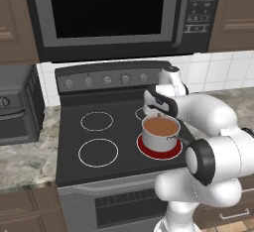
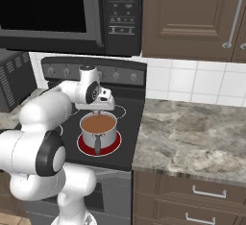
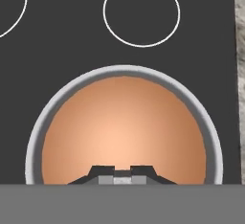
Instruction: Pick up the sugar cube(s) and place them in the saucepan with hot chocolate.
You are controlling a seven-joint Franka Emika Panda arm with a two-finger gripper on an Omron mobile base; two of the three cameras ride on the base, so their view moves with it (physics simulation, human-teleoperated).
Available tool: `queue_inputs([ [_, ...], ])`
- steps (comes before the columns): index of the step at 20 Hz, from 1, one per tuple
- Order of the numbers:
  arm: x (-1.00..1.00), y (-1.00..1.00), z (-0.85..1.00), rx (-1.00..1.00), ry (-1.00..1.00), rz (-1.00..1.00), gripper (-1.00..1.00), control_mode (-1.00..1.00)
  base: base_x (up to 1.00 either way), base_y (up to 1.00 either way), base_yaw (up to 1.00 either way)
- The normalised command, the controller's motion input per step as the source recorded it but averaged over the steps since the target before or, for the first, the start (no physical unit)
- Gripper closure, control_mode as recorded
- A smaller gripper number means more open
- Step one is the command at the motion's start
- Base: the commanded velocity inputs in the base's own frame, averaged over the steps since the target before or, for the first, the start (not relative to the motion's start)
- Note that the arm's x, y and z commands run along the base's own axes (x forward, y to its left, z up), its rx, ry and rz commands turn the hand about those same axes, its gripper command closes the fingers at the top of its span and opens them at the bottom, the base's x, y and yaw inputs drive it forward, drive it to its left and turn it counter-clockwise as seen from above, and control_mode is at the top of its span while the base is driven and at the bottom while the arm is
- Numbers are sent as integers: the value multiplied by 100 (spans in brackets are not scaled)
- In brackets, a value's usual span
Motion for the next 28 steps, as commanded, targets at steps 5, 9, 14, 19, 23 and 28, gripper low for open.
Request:
queue_inputs([
  [5, 18, 0, -12, 0, 4, 0, 100, -100, 0, 0, 0],
  [9, 0, 0, -9, 1, 0, 0, 100, -100, 0, 0, 0],
  [14, 0, 0, -1, 0, 0, 0, 100, -100, 0, 0, 0],
  [19, 0, 0, 0, 0, 0, 0, -100, -100, 0, 0, 0],
  [23, 0, 0, 0, 0, 0, 0, -100, -100, 0, 0, 0],
  [28, 0, 0, 0, 0, 0, 0, -100, -100, 0, 0, 0],
])
